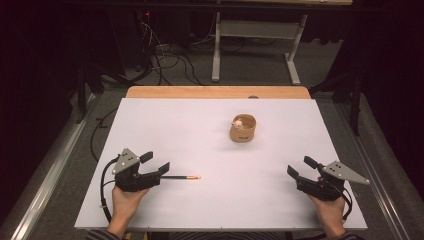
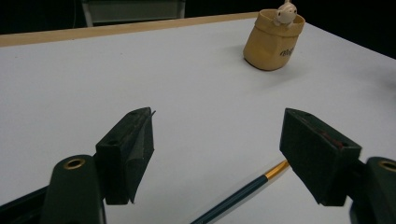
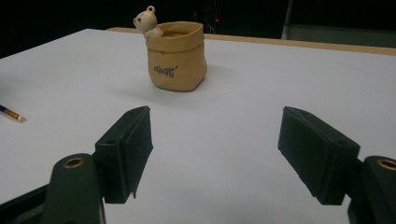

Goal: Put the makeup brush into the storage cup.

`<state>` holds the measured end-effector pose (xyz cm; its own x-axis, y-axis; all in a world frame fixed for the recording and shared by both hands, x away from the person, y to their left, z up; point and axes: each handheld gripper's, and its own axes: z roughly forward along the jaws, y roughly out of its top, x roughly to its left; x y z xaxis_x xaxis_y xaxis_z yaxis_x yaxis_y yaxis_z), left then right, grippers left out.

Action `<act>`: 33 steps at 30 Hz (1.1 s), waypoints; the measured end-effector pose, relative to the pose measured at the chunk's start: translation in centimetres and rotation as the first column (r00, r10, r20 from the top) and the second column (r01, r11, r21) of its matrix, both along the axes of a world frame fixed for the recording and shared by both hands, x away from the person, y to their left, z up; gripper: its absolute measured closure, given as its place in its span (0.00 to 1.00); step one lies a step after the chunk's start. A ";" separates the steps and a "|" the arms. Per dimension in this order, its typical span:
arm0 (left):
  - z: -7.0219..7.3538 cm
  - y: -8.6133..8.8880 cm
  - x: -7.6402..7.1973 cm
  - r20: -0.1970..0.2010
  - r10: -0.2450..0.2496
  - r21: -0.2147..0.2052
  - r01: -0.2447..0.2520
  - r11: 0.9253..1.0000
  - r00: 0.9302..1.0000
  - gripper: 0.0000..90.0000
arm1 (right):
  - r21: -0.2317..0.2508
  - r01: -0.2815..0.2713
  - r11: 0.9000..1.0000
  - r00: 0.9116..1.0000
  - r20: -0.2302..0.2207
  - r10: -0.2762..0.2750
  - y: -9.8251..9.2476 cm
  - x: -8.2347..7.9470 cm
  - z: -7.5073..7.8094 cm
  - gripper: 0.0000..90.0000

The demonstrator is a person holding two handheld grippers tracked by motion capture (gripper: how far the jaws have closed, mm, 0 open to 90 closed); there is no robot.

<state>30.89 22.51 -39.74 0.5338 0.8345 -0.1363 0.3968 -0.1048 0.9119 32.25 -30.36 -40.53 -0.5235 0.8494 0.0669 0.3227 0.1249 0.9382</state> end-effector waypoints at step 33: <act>0.0 0.0 0.1 0.002 0.002 0.008 -0.002 1.000 1.000 0.30 | 0.003 0.001 1.000 1.000 -0.005 -0.001 0.0 0.1 0.0 0.31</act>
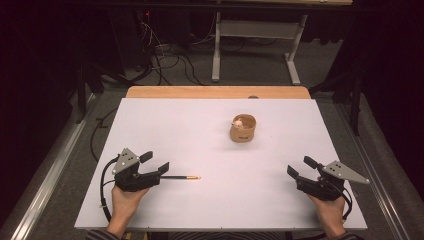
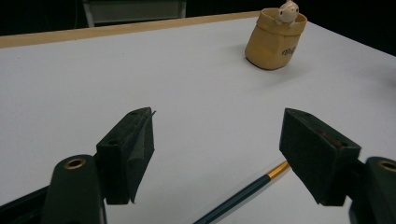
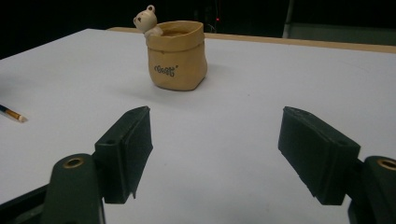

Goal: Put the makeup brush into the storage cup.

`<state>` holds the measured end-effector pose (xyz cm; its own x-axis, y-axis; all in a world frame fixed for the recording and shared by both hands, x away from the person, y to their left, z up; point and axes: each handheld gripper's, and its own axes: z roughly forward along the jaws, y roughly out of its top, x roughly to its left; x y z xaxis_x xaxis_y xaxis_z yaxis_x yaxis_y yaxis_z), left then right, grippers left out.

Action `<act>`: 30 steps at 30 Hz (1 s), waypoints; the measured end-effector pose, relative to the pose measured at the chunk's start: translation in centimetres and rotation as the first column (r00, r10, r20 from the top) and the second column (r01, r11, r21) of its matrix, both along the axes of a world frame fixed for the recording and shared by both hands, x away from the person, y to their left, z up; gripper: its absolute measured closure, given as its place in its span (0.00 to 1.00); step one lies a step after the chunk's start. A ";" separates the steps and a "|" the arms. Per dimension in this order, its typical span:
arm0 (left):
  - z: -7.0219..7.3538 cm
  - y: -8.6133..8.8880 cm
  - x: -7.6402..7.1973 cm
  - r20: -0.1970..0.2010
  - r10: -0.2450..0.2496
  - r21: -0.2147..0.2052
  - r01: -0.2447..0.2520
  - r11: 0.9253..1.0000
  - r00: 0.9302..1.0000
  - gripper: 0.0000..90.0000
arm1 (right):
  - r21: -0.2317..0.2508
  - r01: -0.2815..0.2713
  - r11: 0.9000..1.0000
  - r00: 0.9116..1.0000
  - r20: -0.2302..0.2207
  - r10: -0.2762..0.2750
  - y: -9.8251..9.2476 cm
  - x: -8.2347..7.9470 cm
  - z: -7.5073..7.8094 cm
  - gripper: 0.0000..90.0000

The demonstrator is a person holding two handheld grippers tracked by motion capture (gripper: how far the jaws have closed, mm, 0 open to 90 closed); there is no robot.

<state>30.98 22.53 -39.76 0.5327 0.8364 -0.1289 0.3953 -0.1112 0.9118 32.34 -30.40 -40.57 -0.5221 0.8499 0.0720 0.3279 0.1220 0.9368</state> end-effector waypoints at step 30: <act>0.4 -0.1 0.5 -0.004 0.000 -0.020 0.000 1.000 1.000 0.30 | -0.003 -0.006 1.000 1.000 -0.007 0.006 0.0 0.2 -0.1 0.31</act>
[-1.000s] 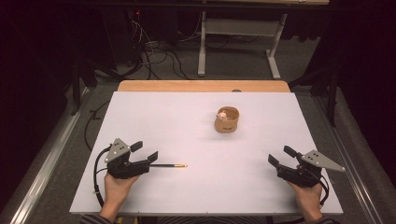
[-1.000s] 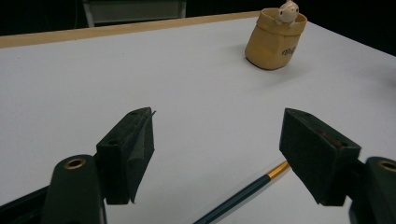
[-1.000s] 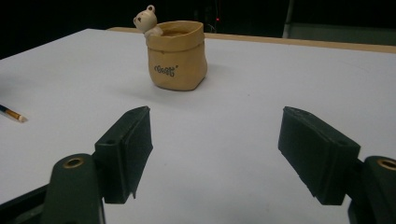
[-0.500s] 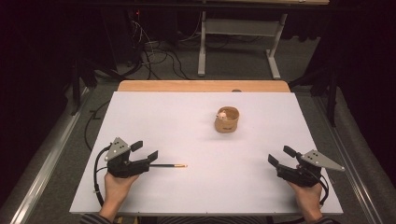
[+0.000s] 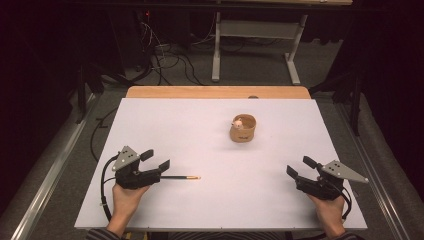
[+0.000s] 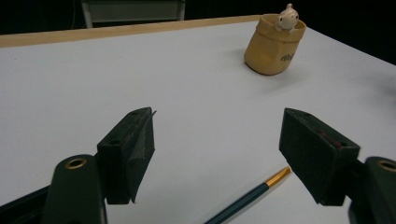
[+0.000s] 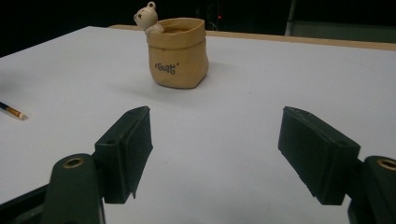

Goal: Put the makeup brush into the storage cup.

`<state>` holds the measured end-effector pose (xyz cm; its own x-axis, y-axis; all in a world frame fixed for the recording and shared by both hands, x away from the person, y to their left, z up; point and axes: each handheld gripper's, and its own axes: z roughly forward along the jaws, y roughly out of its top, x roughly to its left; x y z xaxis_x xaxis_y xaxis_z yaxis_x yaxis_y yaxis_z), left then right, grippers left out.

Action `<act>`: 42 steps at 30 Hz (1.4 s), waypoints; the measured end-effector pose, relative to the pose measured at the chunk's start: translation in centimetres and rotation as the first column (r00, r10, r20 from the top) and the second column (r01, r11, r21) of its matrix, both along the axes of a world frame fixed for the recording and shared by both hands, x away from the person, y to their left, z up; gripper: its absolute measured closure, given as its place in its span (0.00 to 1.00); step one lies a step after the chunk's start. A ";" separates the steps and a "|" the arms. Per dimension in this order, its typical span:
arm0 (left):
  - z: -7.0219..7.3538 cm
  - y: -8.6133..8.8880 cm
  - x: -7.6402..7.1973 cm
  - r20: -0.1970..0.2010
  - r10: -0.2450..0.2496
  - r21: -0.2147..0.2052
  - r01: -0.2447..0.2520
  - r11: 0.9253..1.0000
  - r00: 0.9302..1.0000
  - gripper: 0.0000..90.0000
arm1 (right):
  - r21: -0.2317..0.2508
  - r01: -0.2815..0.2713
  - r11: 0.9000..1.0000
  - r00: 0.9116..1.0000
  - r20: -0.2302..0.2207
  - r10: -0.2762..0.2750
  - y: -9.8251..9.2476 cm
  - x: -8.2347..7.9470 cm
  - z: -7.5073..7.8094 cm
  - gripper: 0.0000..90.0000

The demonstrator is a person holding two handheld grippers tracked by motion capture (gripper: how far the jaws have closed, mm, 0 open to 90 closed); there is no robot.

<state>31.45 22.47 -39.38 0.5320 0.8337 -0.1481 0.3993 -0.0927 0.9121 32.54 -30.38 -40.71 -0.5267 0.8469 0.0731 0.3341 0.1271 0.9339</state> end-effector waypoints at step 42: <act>2.4 -1.6 0.9 0.033 -0.057 -0.052 0.059 0.997 0.998 0.28 | 0.010 -0.012 1.000 1.000 -0.005 0.012 0.0 0.2 0.0 0.32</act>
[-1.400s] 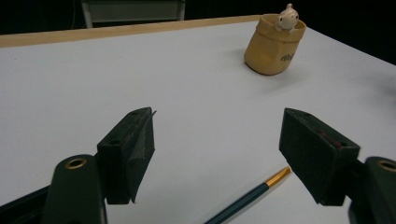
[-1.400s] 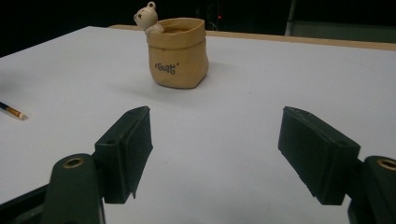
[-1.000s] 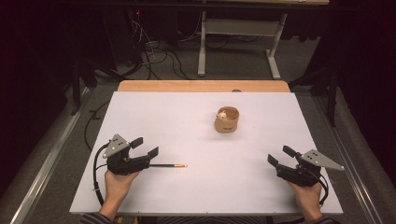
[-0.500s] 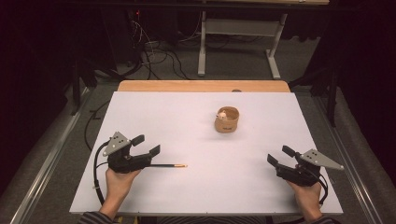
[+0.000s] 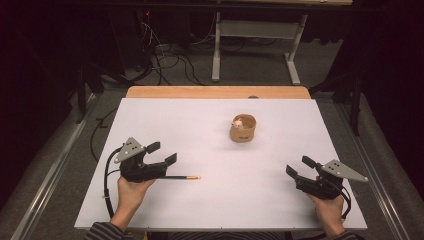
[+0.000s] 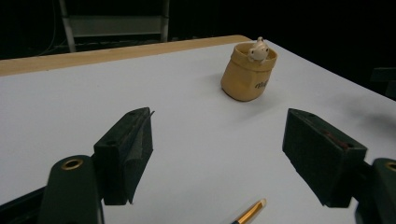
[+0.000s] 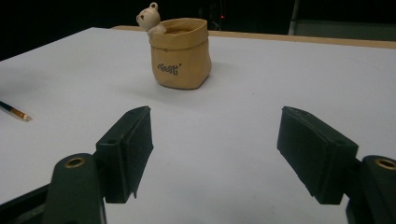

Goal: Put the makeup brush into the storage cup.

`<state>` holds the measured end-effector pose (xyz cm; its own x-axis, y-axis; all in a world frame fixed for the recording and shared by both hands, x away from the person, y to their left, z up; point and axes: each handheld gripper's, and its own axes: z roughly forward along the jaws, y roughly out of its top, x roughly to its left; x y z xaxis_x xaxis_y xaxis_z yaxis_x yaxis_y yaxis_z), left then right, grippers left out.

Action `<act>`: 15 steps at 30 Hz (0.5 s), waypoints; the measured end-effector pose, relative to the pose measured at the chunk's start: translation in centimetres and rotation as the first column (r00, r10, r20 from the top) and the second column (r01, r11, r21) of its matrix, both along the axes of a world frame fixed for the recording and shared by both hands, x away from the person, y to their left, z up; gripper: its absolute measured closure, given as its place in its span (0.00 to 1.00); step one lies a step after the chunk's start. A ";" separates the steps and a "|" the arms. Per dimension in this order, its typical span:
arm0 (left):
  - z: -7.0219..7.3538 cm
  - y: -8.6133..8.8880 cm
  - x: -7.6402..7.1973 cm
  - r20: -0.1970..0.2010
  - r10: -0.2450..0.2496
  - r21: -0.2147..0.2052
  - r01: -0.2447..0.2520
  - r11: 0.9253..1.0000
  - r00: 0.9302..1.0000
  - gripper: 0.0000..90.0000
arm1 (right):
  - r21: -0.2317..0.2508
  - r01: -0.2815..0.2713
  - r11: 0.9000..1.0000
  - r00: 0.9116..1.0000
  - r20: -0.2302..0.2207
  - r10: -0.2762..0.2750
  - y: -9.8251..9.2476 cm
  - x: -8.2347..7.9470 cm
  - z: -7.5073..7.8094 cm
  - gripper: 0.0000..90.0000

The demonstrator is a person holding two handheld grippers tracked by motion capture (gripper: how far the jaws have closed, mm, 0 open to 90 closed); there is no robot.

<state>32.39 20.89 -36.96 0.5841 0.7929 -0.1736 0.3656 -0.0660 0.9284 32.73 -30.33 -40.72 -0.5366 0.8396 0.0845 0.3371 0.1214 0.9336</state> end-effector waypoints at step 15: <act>0.6 -1.6 0.9 0.009 -0.037 0.016 0.037 0.999 0.999 0.28 | 0.001 -0.004 1.000 1.000 0.002 0.004 0.0 0.0 0.0 0.32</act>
<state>33.28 19.25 -36.35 0.6148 0.7731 -0.1559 0.3542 -0.0940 0.9304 32.72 -30.37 -40.71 -0.5400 0.8374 0.0844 0.3343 0.1214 0.9346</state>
